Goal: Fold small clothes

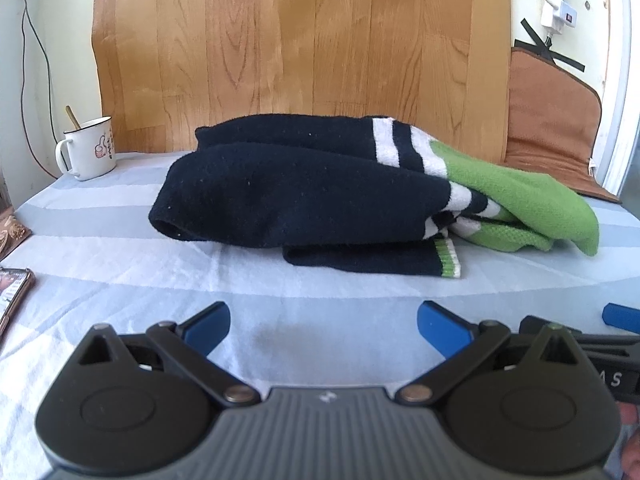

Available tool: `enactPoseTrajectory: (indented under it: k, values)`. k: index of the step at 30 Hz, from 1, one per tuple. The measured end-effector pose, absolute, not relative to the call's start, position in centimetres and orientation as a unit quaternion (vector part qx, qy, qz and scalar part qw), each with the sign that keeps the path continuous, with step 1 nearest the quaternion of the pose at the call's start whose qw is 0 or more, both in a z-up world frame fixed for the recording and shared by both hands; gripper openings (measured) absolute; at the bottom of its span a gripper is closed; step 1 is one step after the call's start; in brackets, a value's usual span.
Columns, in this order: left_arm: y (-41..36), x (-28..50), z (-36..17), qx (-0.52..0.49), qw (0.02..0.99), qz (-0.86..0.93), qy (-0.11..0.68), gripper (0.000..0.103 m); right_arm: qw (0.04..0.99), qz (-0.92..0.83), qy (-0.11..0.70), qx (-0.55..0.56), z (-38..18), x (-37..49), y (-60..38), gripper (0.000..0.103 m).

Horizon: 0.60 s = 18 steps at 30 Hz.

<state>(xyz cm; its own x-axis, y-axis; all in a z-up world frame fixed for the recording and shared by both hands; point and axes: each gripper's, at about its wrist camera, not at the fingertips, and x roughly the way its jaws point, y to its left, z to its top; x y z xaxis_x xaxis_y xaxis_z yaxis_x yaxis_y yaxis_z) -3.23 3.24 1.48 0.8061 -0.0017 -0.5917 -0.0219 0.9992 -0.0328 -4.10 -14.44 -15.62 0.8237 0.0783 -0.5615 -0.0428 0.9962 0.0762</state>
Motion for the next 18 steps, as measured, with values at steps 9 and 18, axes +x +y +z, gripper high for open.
enactPoseTrajectory:
  k: [9, 18]
  values:
    - [3.46, -2.73, 1.14, -0.028, 0.944, 0.007, 0.327, 0.103, 0.955, 0.039, 0.291, 0.038, -15.63, -4.1, -14.52, 0.103]
    - [2.97, -2.4, 0.91, -0.009, 0.94, 0.049, 0.336, 0.103, 0.956, 0.042, 0.288, 0.046, -15.63, -4.1, -14.63, 0.103]
